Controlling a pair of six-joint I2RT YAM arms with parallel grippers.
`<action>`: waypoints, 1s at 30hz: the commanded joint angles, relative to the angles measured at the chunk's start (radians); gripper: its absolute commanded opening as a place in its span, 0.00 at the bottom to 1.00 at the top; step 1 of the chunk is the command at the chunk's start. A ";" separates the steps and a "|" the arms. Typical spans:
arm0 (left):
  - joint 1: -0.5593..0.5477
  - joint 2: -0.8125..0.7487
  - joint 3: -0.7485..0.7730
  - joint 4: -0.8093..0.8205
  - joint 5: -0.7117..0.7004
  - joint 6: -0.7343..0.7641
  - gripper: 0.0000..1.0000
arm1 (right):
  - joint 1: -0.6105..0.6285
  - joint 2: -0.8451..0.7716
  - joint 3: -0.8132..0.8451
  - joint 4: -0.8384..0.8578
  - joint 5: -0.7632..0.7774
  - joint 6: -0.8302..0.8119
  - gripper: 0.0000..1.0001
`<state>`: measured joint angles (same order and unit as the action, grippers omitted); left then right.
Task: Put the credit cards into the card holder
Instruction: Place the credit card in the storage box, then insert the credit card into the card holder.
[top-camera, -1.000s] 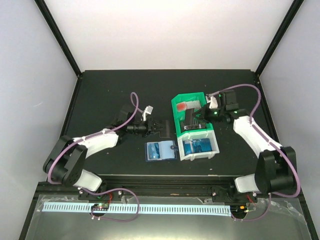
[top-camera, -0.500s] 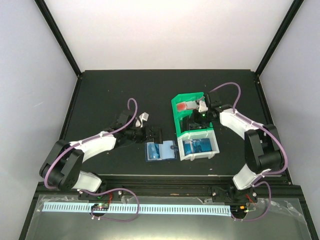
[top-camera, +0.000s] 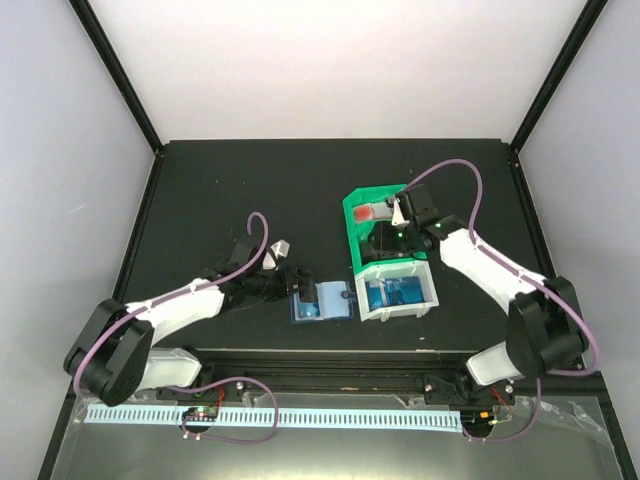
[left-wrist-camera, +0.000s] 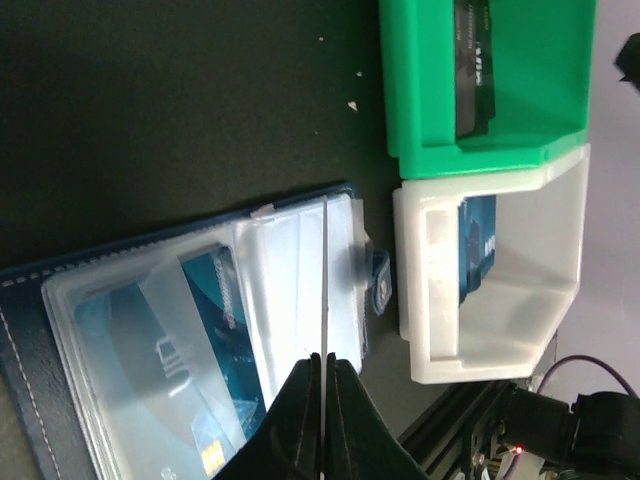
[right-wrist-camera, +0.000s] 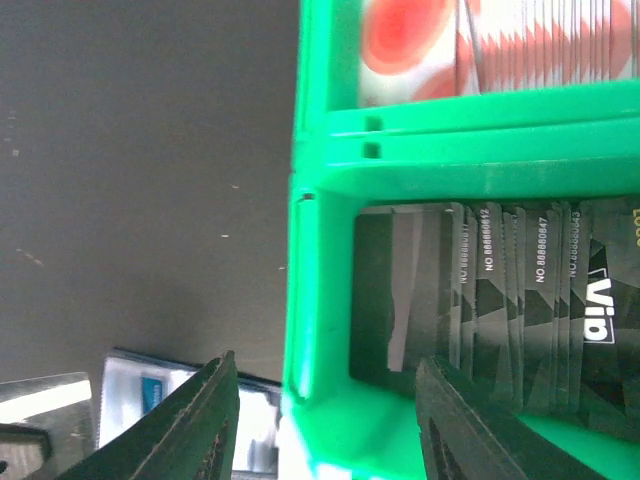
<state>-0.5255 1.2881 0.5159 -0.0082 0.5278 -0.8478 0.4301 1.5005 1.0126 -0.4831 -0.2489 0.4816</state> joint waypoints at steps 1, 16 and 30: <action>-0.031 -0.088 -0.012 -0.039 -0.067 -0.009 0.02 | 0.090 -0.127 -0.021 -0.035 0.212 0.035 0.51; -0.089 -0.092 -0.148 0.120 -0.106 -0.056 0.02 | 0.631 -0.009 -0.071 -0.020 0.436 0.275 0.37; -0.136 0.141 -0.113 0.369 -0.073 -0.096 0.02 | 0.642 0.016 -0.216 0.007 0.558 0.429 0.40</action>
<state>-0.6537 1.3972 0.3656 0.2630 0.4488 -0.9356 1.0714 1.5101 0.8001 -0.4610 0.1894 0.8318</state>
